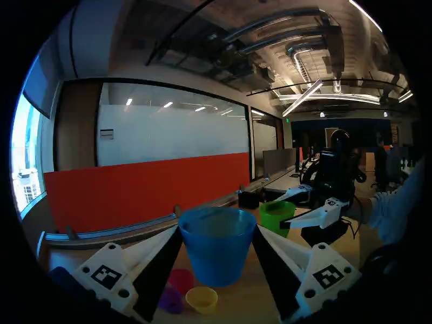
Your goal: Pour water
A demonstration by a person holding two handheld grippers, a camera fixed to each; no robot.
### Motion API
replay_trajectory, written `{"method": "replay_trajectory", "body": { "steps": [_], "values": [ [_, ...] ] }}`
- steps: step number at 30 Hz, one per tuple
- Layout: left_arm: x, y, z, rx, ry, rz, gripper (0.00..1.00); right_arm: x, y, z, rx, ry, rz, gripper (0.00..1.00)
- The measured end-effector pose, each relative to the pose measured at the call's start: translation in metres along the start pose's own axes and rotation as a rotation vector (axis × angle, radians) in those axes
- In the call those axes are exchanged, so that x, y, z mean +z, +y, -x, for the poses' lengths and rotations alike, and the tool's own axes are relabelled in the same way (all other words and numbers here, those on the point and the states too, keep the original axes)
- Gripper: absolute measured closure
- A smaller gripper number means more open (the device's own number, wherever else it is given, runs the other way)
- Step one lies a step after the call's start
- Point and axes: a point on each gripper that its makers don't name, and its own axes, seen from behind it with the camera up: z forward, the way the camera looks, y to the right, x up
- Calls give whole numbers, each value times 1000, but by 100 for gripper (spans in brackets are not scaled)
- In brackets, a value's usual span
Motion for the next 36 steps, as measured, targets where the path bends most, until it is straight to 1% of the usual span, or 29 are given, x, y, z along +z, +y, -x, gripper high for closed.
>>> {"method": "replay_trajectory", "body": {
  "steps": [6, 11, 15, 21, 26, 30, 36],
  "values": [
    [-2, -3, 19, -12, -21, -4, 13, -5, 8, 3, 2, -9, 18, 9],
    [-3, -5, 28, -7, -32, -3, 13, -7, 11, 3, 5, -11, 26, 9],
    [-5, -5, 39, 0, -51, 2, 13, -8, 13, 4, 8, -18, 28, 9],
    [-7, -4, 65, 25, -104, 6, 13, -13, 14, 15, 2, -52, 24, 8],
    [-8, -1, 85, 45, -148, 16, 13, -16, 16, 26, -2, -84, 18, 8],
    [-8, -1, 98, 54, -182, 20, 13, -17, 18, 32, -4, -102, 16, 8],
    [-8, 3, 117, 65, -237, 37, 13, -19, 16, 42, -7, -131, -2, 8]
  ]
}}
